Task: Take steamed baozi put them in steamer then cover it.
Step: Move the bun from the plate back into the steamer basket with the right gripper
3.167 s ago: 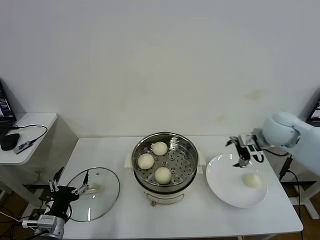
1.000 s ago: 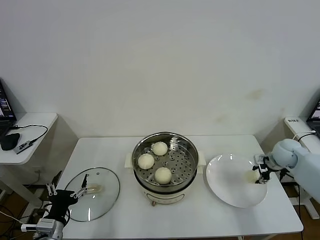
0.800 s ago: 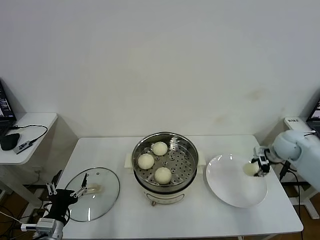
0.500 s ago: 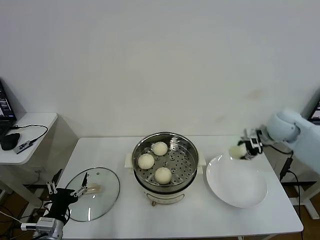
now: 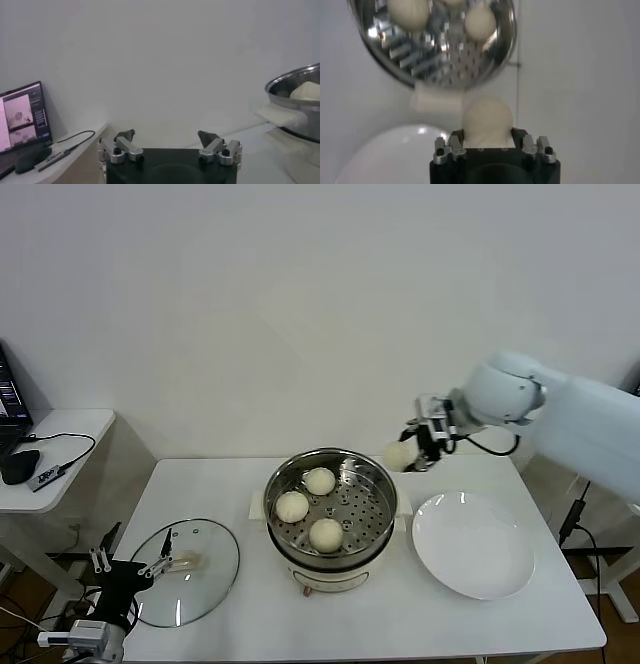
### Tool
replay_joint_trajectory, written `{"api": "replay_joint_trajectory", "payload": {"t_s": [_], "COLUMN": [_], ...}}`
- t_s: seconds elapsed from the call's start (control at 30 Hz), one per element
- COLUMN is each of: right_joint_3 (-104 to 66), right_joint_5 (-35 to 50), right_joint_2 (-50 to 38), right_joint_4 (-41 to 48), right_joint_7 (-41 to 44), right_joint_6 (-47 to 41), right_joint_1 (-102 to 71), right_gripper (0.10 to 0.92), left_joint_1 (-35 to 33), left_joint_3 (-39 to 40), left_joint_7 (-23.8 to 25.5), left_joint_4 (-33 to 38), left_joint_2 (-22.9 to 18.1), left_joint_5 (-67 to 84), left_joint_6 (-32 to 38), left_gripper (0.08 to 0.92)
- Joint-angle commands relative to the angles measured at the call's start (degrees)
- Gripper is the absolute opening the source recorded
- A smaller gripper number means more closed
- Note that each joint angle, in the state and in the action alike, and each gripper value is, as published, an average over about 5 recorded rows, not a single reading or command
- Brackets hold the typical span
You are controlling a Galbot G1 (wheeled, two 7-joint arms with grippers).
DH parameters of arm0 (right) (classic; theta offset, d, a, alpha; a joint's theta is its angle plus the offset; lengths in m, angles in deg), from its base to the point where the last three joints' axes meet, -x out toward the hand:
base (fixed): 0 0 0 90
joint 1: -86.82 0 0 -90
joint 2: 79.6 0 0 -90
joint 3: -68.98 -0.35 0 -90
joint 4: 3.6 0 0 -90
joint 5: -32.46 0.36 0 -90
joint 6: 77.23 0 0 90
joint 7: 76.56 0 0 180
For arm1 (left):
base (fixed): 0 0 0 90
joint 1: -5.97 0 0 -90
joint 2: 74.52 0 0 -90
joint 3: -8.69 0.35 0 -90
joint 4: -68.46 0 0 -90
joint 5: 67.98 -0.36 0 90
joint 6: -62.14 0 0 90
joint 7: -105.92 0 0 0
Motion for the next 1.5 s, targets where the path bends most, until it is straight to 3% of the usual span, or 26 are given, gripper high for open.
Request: {"api": "replay_joint_trajectory", "payload": {"t_s": [0.03, 0.37, 1.3, 1.5], "right_joint_3": [5.70, 6.27, 5.55, 3.86], "right_joint_5": [7.65, 4.76, 1.14, 2.96], "right_joint_2": [9.80, 13.38, 13.84, 12.22], "right_joint_4": [-1.63, 1.65, 3.86, 1.47], "right_joint_7": [-5.37, -9.91, -11.13, -10.88], "right_joint_6": [-6.00, -11.37, -11.49, -11.49], "right_joint_1": [1.71, -4.25, -8.94, -7.06], "right_gripper": [0.609, 0.611, 0.621, 0.752], "left_joint_1": [0.10, 0.21, 0.12, 0.29], "left_joint_3": [-0.19, -0.96, -0.99, -0.73], "left_joint_7": [-0.04, -0.02, -0.13, -0.16], "left_joint_4": [0.09, 0.01, 0.09, 0.06], "left_joint_2": [-0.31, -0.13, -0.64, -0.47], "left_joint_5": [-0.04, 0.39, 0.31, 0.28], "left_joint_6": [0.01, 0.08, 0.37, 0.35], "left_gripper": [0.823, 0.823, 0.823, 0.823]}}
